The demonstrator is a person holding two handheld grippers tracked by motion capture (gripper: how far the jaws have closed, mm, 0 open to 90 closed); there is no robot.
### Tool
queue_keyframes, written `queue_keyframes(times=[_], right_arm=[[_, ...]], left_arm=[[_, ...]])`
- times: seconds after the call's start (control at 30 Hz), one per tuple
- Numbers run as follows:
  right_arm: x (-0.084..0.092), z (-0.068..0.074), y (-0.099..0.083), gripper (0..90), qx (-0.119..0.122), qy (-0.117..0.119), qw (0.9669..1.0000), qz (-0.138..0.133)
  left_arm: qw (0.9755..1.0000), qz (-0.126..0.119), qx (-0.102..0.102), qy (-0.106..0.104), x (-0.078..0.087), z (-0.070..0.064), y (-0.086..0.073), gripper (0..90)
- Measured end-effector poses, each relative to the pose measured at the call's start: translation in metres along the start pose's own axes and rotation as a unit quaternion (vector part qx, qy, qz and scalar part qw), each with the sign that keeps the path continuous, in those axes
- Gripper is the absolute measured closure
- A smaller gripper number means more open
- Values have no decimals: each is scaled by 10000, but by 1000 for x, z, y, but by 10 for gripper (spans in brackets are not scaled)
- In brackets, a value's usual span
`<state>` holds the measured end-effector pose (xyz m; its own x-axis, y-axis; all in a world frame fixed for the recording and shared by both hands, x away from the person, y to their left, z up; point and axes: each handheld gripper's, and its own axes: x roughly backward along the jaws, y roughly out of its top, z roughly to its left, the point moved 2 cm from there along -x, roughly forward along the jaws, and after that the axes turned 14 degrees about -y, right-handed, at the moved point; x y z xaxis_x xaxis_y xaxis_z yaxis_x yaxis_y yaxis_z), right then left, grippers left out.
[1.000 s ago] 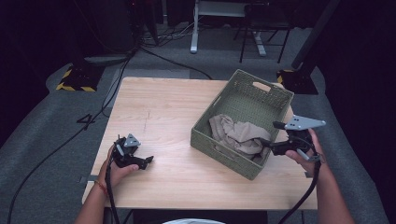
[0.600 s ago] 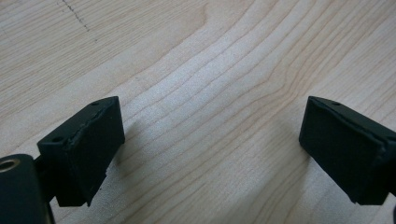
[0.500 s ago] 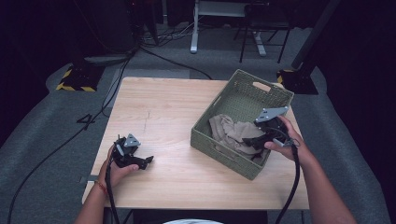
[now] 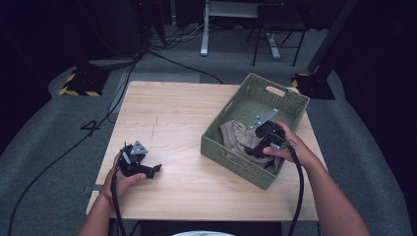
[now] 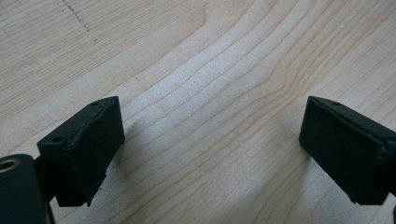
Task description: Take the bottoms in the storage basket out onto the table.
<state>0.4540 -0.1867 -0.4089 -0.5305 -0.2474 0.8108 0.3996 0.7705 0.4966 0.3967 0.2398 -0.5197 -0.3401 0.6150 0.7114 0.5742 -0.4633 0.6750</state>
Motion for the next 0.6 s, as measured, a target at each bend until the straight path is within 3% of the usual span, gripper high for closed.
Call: queue_keyframes(times=[0.13, 0.47, 0.6], right_arm=[[-7, 2, 4, 157, 25, 97, 9999, 114], [-24, 1, 5, 156, 17, -63, 9987, 514], [-29, 0, 6, 148, 13, -13, 9971, 765]], left_arm=[[10000, 0, -1, 0, 0, 0, 0, 73], [10000, 0, -1, -2, 0, 0, 0, 73], [10000, -1, -2, -2, 0, 0, 0, 73]])
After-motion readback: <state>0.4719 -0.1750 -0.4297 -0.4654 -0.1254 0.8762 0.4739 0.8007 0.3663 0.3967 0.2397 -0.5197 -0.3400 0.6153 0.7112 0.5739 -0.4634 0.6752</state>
